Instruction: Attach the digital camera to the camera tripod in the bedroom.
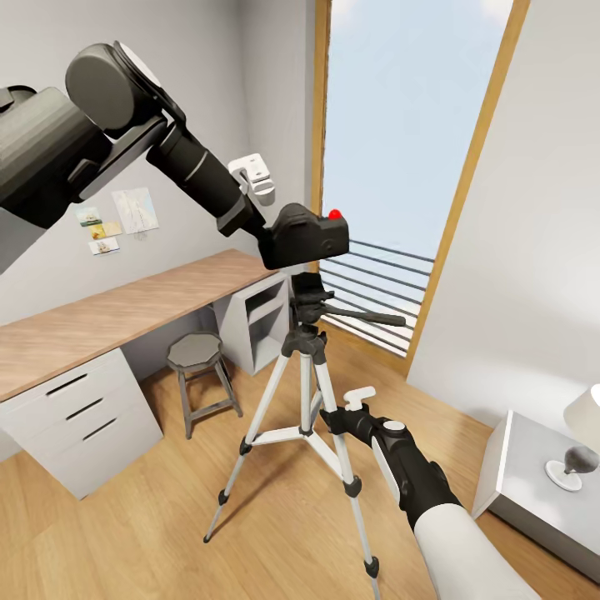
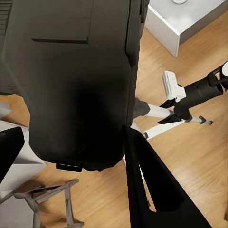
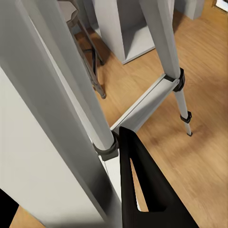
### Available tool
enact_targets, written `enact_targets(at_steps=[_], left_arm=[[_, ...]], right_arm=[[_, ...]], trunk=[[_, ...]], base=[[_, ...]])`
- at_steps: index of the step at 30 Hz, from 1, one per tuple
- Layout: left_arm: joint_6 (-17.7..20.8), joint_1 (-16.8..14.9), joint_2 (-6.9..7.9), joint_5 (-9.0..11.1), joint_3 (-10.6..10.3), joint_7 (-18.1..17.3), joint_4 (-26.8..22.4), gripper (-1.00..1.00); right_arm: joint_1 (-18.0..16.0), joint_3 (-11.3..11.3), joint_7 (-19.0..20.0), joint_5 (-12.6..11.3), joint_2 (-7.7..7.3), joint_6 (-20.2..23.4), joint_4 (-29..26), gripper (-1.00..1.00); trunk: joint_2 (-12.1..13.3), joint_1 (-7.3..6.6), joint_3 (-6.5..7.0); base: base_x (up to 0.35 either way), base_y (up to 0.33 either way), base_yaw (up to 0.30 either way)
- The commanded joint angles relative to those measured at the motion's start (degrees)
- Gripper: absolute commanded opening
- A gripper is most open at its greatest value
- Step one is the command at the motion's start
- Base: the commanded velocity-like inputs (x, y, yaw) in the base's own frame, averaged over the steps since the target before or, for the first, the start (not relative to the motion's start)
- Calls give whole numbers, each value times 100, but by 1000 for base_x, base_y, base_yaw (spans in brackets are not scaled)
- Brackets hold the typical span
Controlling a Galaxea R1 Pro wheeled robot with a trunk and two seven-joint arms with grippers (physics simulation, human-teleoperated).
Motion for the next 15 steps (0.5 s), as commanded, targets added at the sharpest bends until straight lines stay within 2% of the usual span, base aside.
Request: enact_targets(at_steps=[1, 15], left_arm=[[30, -13, 4, 3, -16, 8, -2, -100], [28, -13, -52, -10, -44, 8, 2, -100]], right_arm=[[-2, 2, 26, 443, 2, 19, 75, -100], [-2, 2, 24, 443, 2, 20, 75, -100]], trunk=[[-10, 5, -14], [-10, 5, -14]], base=[[0, 0, 0], [0, 0, 0]])
